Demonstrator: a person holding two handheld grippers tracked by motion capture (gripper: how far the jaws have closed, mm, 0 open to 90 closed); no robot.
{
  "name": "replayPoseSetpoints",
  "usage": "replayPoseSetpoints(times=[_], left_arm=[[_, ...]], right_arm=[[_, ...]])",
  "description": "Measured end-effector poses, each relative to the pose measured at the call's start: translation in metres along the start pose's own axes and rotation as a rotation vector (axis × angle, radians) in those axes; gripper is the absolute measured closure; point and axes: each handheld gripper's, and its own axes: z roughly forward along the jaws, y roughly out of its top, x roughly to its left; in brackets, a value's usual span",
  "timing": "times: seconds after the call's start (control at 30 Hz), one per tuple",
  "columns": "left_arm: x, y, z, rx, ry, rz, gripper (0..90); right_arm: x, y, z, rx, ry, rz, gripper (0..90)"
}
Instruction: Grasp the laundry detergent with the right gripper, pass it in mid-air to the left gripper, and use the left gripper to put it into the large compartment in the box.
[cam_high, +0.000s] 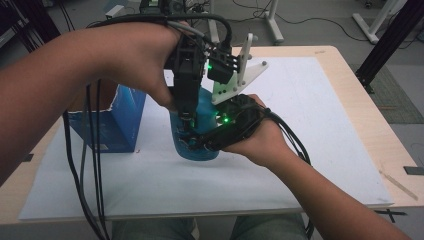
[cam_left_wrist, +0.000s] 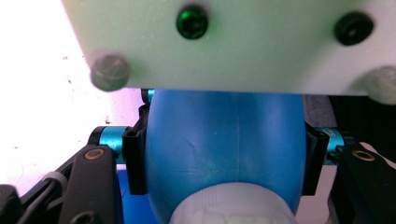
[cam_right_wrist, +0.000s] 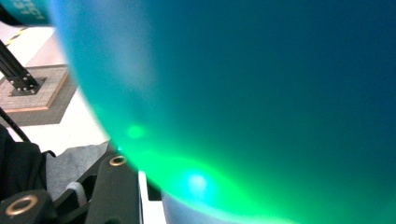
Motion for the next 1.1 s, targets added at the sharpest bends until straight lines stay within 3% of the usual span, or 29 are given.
replayPoseSetpoints(times=[0.3,0.43,0.6,0.83,0.9,1.1], left_arm=[[-0.001,0.000,-0.001,-0.005,-0.016,-0.008,38.1],[-0.001,0.002,0.000,0.001,-0.025,-0.001,38.1],[0.000,0.000,-0.001,0.002,-0.023,-0.006,38.1],[0.002,-0.006,-0.004,-0.002,-0.023,-0.036,38.1],[0.003,-0.007,-0.005,0.002,-0.026,-0.044,38.1],[0.004,-0.011,-0.009,-0.001,-0.030,-0.062,38.1]], right_arm=[[0.002,-0.001,-0.001,-0.017,0.013,-0.015,43.2],[0.002,-0.001,-0.004,-0.030,0.016,-0.017,34.0],[0.001,-0.003,-0.008,-0.006,0.037,0.005,25.7],[0.001,-0.009,-0.017,0.017,0.028,0.012,20.3],[0.000,-0.009,-0.019,0.020,0.018,0.008,12.6],[-0.001,-0.010,-0.028,0.032,-0.009,-0.006,11.9]])
